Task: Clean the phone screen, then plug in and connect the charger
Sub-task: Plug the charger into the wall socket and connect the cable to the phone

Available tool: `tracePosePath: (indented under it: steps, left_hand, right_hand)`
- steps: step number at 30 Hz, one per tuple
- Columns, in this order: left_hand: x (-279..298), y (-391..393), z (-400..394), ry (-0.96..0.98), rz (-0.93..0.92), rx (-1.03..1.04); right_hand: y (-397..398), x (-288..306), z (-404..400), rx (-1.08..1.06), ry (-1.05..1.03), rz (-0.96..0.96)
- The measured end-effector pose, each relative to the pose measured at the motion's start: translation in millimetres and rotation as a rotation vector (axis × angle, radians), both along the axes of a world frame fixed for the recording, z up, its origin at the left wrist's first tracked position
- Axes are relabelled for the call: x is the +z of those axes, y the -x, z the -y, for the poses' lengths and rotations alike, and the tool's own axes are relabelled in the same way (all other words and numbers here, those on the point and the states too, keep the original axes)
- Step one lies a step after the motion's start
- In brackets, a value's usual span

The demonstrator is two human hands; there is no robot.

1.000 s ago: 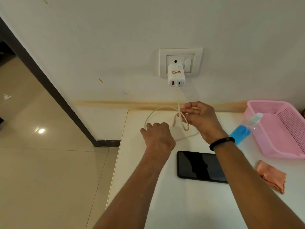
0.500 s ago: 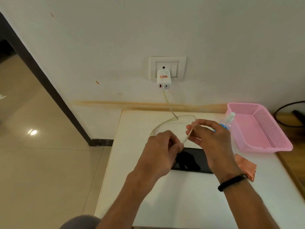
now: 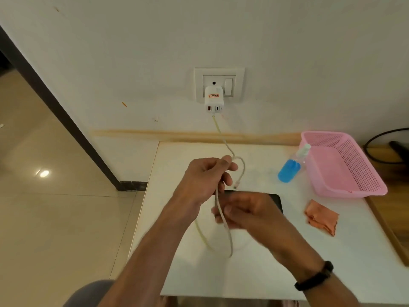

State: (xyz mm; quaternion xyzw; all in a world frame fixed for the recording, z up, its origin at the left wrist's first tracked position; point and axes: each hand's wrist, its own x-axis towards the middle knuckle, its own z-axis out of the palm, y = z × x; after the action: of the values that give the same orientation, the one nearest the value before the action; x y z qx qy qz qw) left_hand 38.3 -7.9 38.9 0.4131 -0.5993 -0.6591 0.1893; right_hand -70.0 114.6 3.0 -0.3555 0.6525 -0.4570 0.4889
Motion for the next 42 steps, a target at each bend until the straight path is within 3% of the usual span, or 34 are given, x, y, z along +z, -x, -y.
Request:
tracePosePath:
  steps: [3,6,11,21,23,25,27,29,33,39,42]
  left_hand:
    - [1.6,-1.5,-2.7,-0.002,0.014,-0.267]
    - [-0.9,-0.7,-11.3,-0.020,0.077,-0.495]
    - [-5.8,4.0,-24.0,0.082,0.267,-0.691]
    - [-7.2,17.0,-46.1,0.140,0.449,-1.067]
    - [-10.3,19.4,-43.1,0.191,0.440,-1.019]
    - [-14.8,20.3,-34.3,0.329,0.463,-0.832]
    - [-21.8,20.6,-26.2,0.566,0.562,-0.655]
    - [-33.3,23.1,-23.2,0.862,0.762,-0.640]
    - [-55.9,30.2,-25.0,0.894,0.855,-0.694]
    - [-70.8,40.7,-30.6,0.950,0.890,-0.689]
    - [-70.4,42.5,-32.3,0.848,0.896,-0.666]
  right_hand:
    - [22.8,5.0,7.4,-0.338,0.049,0.429]
    - [36.3,7.6,10.2,-0.483,0.068,0.632]
    - [47.5,4.6,6.1,-0.761,0.109,0.948]
    - [75.5,-8.9,-5.8,-0.833,-0.006,0.578]
    - [81.0,-8.2,-8.3,-0.801,-0.044,0.413]
    - [86.0,-6.6,-11.0,-0.752,-0.119,0.181]
    - [91.1,-7.0,-15.8,-0.679,-0.177,-0.038]
    - [94.3,-8.8,-20.9,-0.610,-0.184,-0.196]
    - [95.4,-11.9,-26.8,-0.527,-0.180,-0.470]
    - [99.1,-13.2,-30.3,-0.495,-0.190,-0.547]
    - [99.8,-11.1,-33.2,-0.517,-0.156,-0.527]
